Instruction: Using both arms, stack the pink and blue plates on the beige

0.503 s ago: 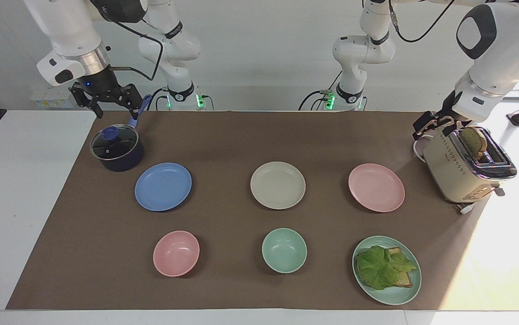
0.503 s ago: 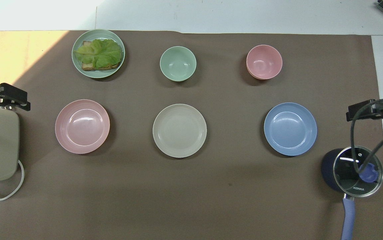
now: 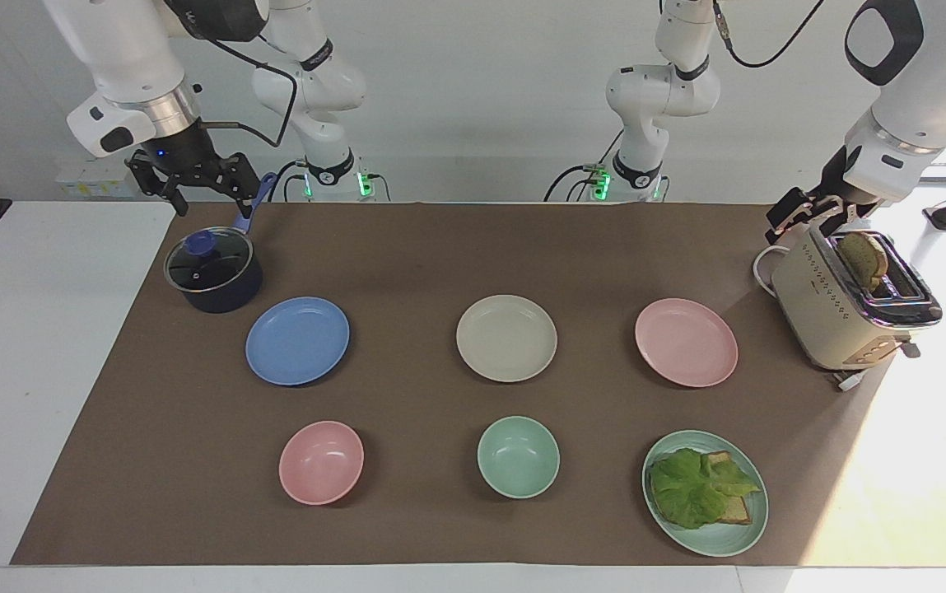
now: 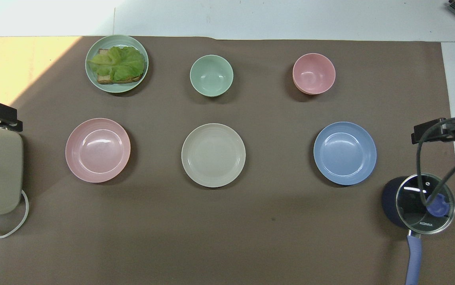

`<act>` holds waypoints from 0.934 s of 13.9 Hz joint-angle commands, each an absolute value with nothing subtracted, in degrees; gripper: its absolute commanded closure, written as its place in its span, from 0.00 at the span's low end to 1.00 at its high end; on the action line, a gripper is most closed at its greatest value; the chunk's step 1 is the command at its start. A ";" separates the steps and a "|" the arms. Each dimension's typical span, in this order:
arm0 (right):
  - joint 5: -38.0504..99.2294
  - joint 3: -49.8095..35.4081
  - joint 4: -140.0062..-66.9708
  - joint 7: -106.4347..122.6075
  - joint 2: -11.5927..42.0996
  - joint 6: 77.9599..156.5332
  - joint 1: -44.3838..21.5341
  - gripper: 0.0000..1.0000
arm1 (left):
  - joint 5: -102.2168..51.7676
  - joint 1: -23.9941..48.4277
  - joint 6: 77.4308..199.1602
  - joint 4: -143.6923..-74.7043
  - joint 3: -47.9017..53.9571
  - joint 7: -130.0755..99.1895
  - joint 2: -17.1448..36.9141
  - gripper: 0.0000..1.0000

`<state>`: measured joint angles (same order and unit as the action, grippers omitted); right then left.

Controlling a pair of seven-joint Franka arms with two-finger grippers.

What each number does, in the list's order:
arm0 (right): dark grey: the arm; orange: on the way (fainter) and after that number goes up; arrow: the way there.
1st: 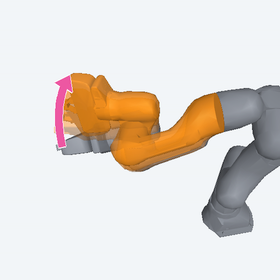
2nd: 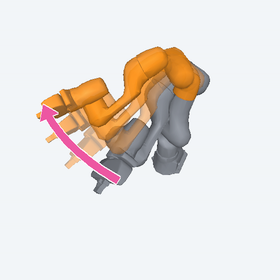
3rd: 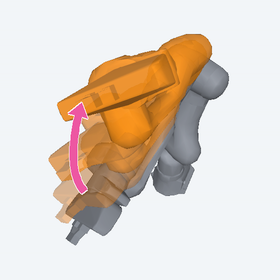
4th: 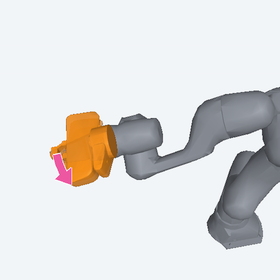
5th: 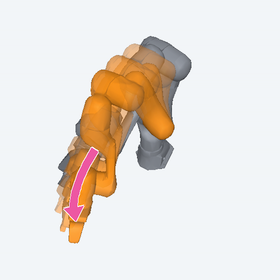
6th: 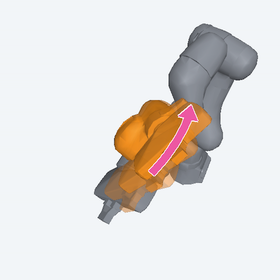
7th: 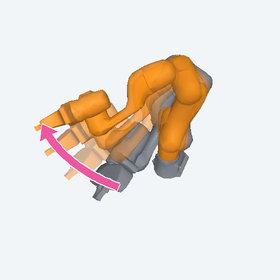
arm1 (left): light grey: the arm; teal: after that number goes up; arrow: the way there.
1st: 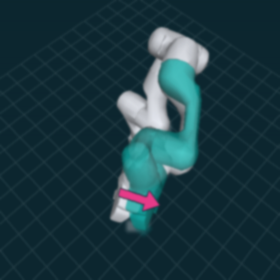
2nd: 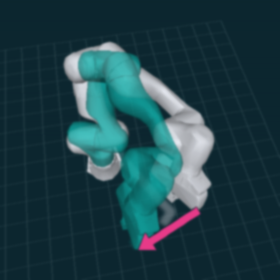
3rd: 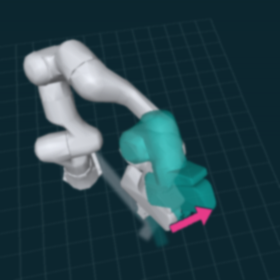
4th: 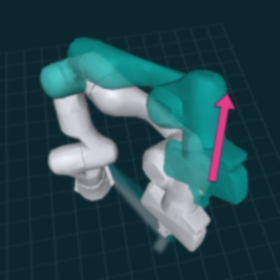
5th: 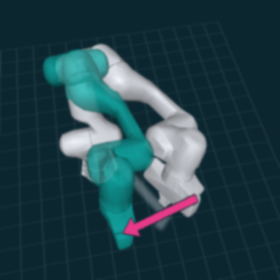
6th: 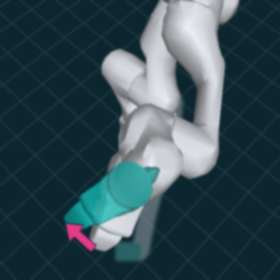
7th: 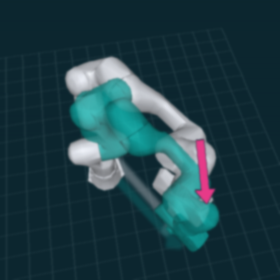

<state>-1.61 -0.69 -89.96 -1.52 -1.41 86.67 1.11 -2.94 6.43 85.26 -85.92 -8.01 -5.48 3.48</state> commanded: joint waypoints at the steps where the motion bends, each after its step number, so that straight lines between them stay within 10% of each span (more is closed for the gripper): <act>1: -1.93 -0.79 -90.79 -1.85 -2.37 86.66 1.49 0.00 | -1.93 6.68 85.43 -87.28 -8.09 -5.80 2.20 0.00; 7: -1.85 -0.62 -91.05 -1.85 -2.46 86.66 1.49 0.00 | -1.93 6.50 85.95 -89.54 -7.91 -5.89 -0.08 0.00; 13: -1.85 -0.53 -91.05 -1.76 -2.46 86.66 1.49 0.00 | -1.93 4.31 107.39 -110.28 -8.17 -4.13 -0.36 0.00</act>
